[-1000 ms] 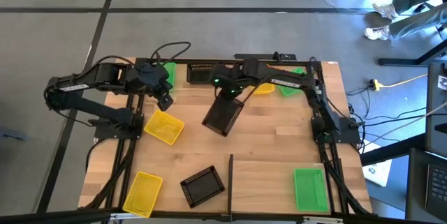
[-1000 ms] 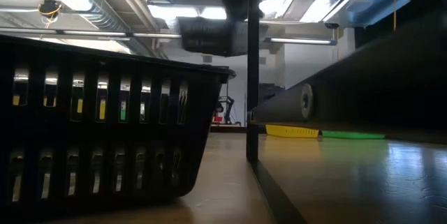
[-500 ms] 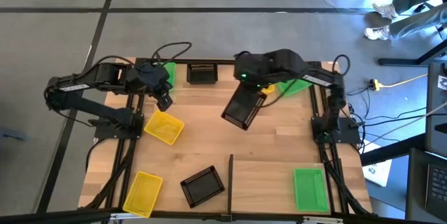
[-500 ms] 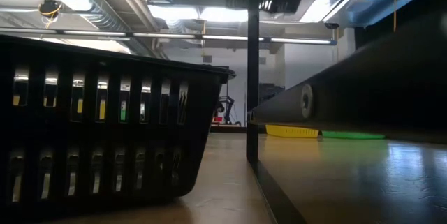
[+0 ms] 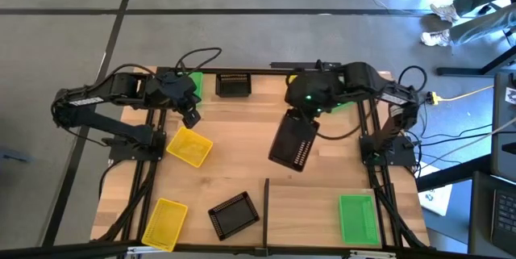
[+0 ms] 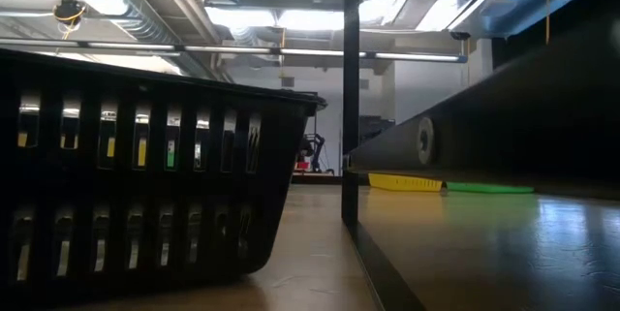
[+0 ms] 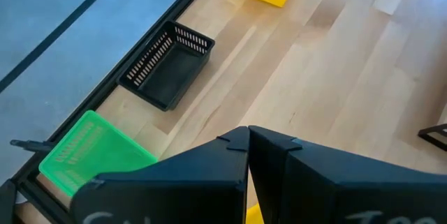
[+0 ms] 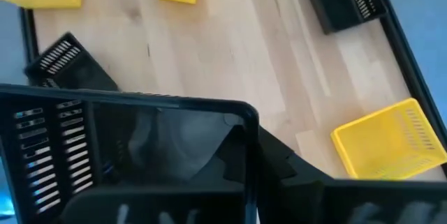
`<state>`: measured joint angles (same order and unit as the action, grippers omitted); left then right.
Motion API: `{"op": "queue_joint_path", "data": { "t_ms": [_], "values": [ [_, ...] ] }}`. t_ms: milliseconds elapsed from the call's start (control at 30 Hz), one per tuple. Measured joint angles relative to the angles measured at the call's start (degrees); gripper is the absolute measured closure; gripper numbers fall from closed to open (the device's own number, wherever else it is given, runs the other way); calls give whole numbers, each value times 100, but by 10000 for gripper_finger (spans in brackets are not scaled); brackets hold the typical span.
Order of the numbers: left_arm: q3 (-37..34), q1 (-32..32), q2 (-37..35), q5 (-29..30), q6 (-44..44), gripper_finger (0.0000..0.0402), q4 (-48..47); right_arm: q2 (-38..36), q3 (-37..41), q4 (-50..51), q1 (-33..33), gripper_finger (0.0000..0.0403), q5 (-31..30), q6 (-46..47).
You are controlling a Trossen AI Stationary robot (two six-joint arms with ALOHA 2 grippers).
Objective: Stack baskets on shelf by color
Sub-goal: Put the middle black bin on the shelf
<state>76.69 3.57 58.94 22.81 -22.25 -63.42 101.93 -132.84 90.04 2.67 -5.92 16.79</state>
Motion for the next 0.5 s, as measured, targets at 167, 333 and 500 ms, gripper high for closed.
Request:
{"op": "queue_joint_path", "data": {
  "t_ms": [167,333,500],
  "values": [
    [0,0,0,0,40,401,7,-287,286,-20,107,403,-286,261],
    [0,0,0,0,42,402,4,-912,1378,9,117,403,-345,890],
    [0,0,0,1,42,401,4,-1451,2457,-105,277,403,-334,1342]
  ]
}}
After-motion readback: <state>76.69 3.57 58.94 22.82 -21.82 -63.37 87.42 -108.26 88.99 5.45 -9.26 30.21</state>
